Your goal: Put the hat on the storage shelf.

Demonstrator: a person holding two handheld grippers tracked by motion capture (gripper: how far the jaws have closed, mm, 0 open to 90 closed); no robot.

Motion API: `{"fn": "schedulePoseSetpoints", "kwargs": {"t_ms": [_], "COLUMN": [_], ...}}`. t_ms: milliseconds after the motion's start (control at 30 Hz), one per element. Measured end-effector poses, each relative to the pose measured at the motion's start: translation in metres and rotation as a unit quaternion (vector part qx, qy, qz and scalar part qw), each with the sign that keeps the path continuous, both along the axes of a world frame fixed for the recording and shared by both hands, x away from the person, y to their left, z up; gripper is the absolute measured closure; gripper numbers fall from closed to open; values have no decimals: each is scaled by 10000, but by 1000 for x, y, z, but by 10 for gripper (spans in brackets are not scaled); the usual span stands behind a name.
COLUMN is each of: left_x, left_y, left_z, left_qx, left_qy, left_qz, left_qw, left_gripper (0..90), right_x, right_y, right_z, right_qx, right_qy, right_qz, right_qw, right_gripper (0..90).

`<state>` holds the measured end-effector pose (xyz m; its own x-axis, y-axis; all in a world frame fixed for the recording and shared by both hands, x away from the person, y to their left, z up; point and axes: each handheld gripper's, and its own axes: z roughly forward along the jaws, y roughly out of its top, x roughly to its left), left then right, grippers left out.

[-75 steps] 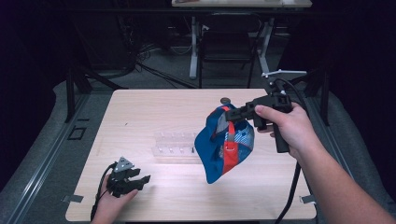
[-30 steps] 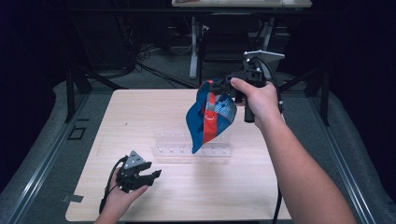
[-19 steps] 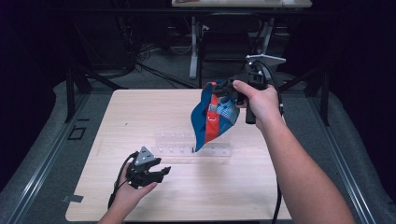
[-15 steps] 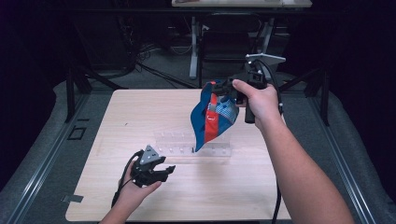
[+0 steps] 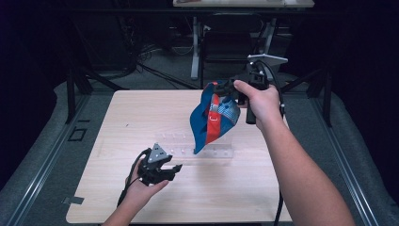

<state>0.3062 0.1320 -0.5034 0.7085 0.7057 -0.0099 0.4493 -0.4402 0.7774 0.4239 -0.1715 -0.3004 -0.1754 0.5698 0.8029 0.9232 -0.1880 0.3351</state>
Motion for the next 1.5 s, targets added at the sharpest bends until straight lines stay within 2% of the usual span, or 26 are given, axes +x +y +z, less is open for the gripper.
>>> {"fn": "schedulePoseSetpoints", "kwargs": {"t_ms": [233, 467, 800, 900, 1133, 1333, 1500], "left_x": [4, 9, 14, 17, 21, 21, 22], "left_y": [-15, -30, -48, -53, -56, -53, -47], "left_z": [6, 9, 6, 5, 2, 2, 1], "left_qx": [-7, -7, -56, 54, 215, 254, 236], "left_qy": [-116, -137, -250, -287, -306, -275, -282], "left_qz": [-41, -86, -155, -139, -9, -34, -66], "left_qw": [9999, 9999, 9996, 9995, 9993, 9993, 9993], "left_gripper": [496, 536, 560, 578, 692, 815, 843], "right_x": [-2, -4, -4, -4, -4, -4, -4], "right_y": [3, 3, 6, 9, 12, 12, 15], "right_z": [0, 0, -1, -2, -2, -2, -3], "right_qx": [-9, -47, -64, -52, -57, -56, -76], "right_qy": [-14, -23, -6, -3, 1, 1, 26], "right_qz": [52, 63, 107, 137, 169, 168, 202], "right_qw": [10000, 10000, 9999, 9999, 9998, 9998, 9998], "right_gripper": [774, 774, 774, 774, 774, 774, 774]}}
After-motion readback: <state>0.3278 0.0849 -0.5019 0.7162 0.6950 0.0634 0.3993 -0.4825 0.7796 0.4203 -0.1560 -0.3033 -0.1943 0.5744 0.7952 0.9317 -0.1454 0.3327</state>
